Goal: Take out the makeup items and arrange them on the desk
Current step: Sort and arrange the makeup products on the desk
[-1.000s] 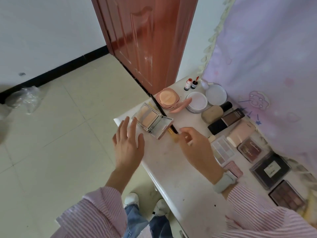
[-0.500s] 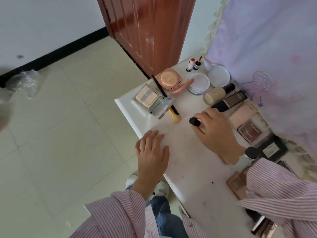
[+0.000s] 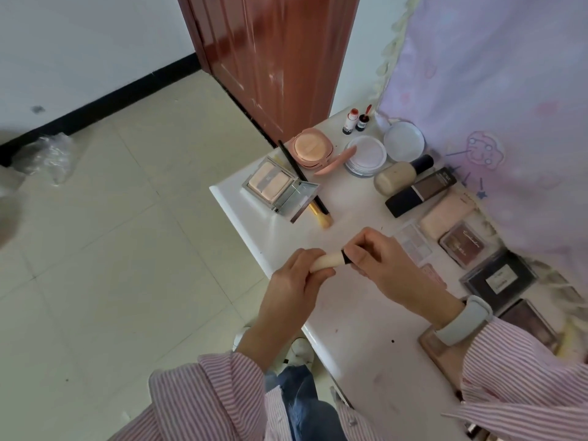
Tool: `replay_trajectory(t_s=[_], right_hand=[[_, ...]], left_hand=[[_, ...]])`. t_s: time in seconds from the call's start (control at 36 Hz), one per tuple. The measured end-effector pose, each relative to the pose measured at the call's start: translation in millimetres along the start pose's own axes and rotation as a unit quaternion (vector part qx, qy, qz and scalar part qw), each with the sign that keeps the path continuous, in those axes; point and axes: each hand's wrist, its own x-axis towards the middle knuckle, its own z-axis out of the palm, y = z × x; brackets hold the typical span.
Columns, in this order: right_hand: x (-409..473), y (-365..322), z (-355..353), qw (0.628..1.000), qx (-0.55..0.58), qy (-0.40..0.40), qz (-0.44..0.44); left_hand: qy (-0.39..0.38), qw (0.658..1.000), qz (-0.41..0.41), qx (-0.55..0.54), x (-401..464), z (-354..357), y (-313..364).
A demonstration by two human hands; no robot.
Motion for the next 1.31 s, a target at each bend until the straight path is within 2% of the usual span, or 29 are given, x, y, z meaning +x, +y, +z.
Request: replay_trajectory(t_s=[0.11,0.17,0.28,0.33,0.42,0.5,0.61,0.67,0.75,0.92,1.14,1.31], right_hand=[[-3,2,-8,0.990,-0.108,-0.006,-0.091],[-4,0,-14,0.986,-0.121,-0.019,-0.109],[-1,-2,-24,0.991,-0.125,-0.033,-0.044],[2,-2,-26,0.992,-0.121,0.015,-0.010],[3,-1,-28,0.984,-0.159,0.070,-0.043],[0,2,-36,0.989,-0.124,0.022,-0.074],[4,0,-48,0.990,-0.136,-0.027,0.016],[7,2,-50,0.986,-0.163,-0.001,0.035],[5,4,-52,0.987,-0.157,0.025,0.006],[7,6,-57,0.995,-0.088,-0.020,0.035],[7,12,-71,0.990,-0.137,-0.027,-0.002],[5,16,-90,0.981,-0.190,-0.045,0.018]], left_hand=[[-0.046,0.996,-0.057,-0.048,2,5,2],[-0.048,0.993,-0.084,-0.071,4,7,4],[-0.041,0.994,-0.076,-0.061,10,12,5],[-0.054,0.996,-0.061,-0.044,11,16,9],[-0.053,0.997,-0.049,-0.014,15,23,14],[-0.040,0.998,-0.053,0.010,18,27,16],[-0.036,0.998,-0.041,0.031,18,30,19],[-0.037,0.998,-0.033,0.046,19,32,20],[-0.035,0.997,-0.038,0.057,22,34,21],[-0.031,0.996,-0.046,0.071,28,36,21],[-0.067,0.993,-0.091,0.031,31,40,16],[-0.089,0.993,-0.082,0.016,32,41,17]])
